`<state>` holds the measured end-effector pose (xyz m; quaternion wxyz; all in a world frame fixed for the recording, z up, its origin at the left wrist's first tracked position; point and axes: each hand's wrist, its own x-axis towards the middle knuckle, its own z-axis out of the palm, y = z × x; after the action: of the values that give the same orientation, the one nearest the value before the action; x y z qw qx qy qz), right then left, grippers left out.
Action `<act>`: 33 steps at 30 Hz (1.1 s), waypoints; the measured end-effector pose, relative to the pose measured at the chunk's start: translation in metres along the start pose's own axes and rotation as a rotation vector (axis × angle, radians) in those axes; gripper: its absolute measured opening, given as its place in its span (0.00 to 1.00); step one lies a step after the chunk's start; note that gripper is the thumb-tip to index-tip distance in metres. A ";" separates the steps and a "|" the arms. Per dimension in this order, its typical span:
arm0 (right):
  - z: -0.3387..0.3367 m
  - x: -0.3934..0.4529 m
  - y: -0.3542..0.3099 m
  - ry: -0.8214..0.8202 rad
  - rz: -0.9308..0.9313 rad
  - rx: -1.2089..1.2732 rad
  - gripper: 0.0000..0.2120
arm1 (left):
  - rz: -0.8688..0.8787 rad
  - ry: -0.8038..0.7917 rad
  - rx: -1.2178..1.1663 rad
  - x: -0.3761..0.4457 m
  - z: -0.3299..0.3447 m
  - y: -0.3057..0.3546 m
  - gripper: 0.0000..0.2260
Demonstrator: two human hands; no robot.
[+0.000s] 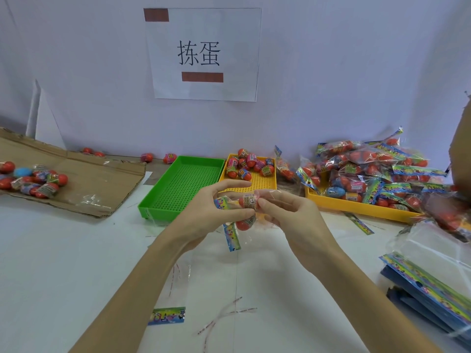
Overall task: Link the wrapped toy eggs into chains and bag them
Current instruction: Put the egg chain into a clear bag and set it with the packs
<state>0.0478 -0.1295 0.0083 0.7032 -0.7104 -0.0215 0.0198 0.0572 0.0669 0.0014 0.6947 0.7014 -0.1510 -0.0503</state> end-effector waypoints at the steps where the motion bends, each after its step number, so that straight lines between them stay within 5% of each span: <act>1: 0.000 0.000 0.000 -0.005 -0.015 -0.007 0.06 | 0.013 0.025 0.016 0.000 0.000 0.000 0.23; 8: -0.006 0.002 -0.001 -0.120 -0.186 -0.127 0.06 | 0.054 0.026 0.059 -0.001 0.003 0.001 0.20; 13: -0.006 0.003 0.004 -0.268 -0.318 -0.418 0.26 | 0.043 0.095 0.003 0.000 0.005 -0.001 0.17; 17: 0.000 0.001 0.013 -0.183 -0.489 -0.627 0.30 | 0.006 0.162 -0.028 0.001 0.006 -0.002 0.15; 23: -0.001 0.003 0.017 -0.148 -0.573 -0.868 0.25 | -0.019 0.139 -0.036 -0.001 0.008 -0.001 0.13; 28: -0.006 0.004 0.007 -0.134 -0.592 -0.705 0.15 | 0.021 0.220 -0.062 0.001 0.005 -0.001 0.14; 33: -0.008 0.004 0.002 0.054 -0.738 -0.690 0.07 | 0.068 0.098 0.061 -0.002 0.003 0.003 0.16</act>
<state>0.0518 -0.1371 0.0066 0.3880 -0.8467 -0.2583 -0.2566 0.0538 0.0643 0.0036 0.6810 0.7183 -0.1418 0.0124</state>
